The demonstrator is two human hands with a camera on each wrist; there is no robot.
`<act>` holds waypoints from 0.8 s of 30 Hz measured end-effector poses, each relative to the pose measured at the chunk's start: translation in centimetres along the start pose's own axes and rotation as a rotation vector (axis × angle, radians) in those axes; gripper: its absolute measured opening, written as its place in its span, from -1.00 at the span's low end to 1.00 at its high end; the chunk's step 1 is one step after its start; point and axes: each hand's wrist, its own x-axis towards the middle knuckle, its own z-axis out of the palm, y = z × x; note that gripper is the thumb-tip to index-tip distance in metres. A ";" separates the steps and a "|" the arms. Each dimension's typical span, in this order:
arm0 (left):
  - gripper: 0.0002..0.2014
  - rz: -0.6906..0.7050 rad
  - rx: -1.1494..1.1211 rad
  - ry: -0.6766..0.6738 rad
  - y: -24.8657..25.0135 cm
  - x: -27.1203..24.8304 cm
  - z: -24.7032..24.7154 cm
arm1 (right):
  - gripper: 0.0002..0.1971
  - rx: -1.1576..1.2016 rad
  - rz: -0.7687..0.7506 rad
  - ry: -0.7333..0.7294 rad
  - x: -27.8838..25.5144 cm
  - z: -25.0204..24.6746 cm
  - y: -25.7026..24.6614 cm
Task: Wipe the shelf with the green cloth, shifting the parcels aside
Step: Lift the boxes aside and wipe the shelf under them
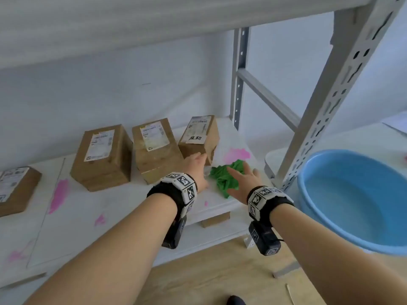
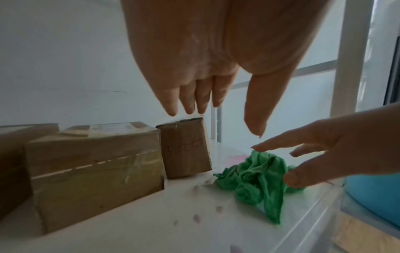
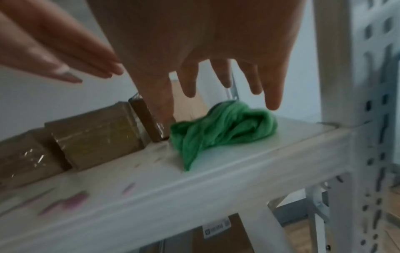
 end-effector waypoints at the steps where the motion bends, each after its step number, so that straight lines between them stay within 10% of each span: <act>1: -0.16 -0.025 0.009 -0.003 0.3 0.4 0.0 | -0.33 -0.023 -0.015 -0.019 0.6 0.2 0.0; 24: -0.15 -0.101 0.175 0.129 -1.9 9.1 -1.4 | -0.44 -0.314 0.000 -0.017 5.7 -0.8 1.4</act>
